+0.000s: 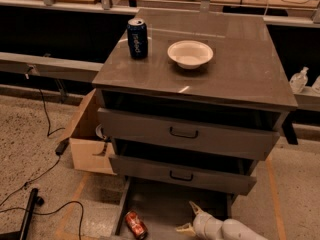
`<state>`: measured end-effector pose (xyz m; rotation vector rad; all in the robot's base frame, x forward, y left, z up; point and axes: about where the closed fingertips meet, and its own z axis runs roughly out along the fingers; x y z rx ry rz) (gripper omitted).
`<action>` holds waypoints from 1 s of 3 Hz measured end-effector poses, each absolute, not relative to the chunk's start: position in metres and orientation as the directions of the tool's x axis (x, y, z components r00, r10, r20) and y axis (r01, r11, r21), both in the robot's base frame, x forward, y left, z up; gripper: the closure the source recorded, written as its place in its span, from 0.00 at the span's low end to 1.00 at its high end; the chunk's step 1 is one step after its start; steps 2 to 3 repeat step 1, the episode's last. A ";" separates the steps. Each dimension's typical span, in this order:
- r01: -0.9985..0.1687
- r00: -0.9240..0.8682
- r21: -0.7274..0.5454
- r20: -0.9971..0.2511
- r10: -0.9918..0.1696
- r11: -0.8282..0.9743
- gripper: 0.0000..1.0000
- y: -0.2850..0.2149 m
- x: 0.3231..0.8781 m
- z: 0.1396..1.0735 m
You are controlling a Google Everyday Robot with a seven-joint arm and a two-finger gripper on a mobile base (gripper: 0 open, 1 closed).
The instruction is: Place coke can into bottom drawer
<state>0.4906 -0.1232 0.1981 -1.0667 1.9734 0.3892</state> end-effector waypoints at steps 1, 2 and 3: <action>-0.799 -0.284 -0.117 -0.790 -0.543 0.590 0.51 -0.124 0.491 0.201; -0.799 -0.284 -0.117 -0.790 -0.543 0.590 0.51 -0.124 0.491 0.201; -0.799 -0.284 -0.117 -0.790 -0.543 0.590 0.51 -0.124 0.491 0.201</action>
Offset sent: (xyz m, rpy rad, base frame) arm 0.0000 0.0000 0.0000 0.0000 0.0000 0.0000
